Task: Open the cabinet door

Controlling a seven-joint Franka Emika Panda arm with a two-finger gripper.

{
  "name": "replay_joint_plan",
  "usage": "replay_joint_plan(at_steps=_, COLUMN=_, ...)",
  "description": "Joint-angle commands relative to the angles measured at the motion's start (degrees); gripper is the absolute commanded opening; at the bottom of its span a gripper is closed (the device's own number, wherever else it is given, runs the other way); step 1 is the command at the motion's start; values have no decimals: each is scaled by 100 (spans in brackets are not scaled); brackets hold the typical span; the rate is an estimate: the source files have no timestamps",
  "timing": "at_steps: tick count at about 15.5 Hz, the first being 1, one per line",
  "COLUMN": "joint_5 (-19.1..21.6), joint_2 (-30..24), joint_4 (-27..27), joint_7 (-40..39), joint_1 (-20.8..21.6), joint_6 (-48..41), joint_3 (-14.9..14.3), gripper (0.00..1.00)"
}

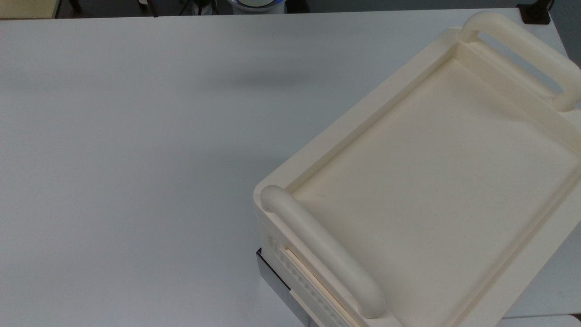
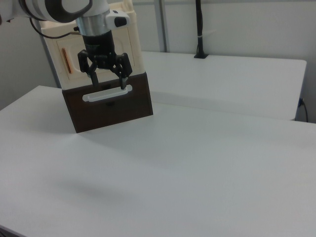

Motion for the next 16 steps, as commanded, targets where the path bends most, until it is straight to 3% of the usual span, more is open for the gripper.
replay_joint_plan(at_steps=1, joint_5=72, joint_2=-122, joint_4=-89, joint_7=-1409, joint_1=78, joint_6=86, joint_3=121, gripper=100)
replay_joint_plan(at_steps=3, joint_5=63, joint_2=-140, joint_4=-62, joint_7=-1755, joint_1=52, joint_6=77, joint_3=314, gripper=100)
replay_joint_plan(at_steps=8, joint_5=89, joint_2=-122, joint_4=52, joint_7=-1703, joint_1=43, joint_6=200, joint_3=824, gripper=99)
replay_joint_plan(at_steps=10, joint_5=403, joint_2=-122, joint_4=52, joint_7=-1677, joint_1=25, joint_6=480, joint_3=948, gripper=84)
replay_joint_plan(at_steps=12, joint_5=869, joint_2=-96, joint_4=52, joint_7=-1685, joint_1=25, joint_6=595, joint_3=965, gripper=62)
replay_joint_plan(at_steps=14, joint_5=1318, joint_2=-70, joint_4=52, joint_7=-1685, joint_1=60, joint_6=744, joint_3=966, gripper=60)
replay_joint_plan(at_steps=16, joint_5=1372, joint_2=-70, joint_4=61, joint_7=-1677, joint_1=69, joint_6=894, joint_3=1122, gripper=59)
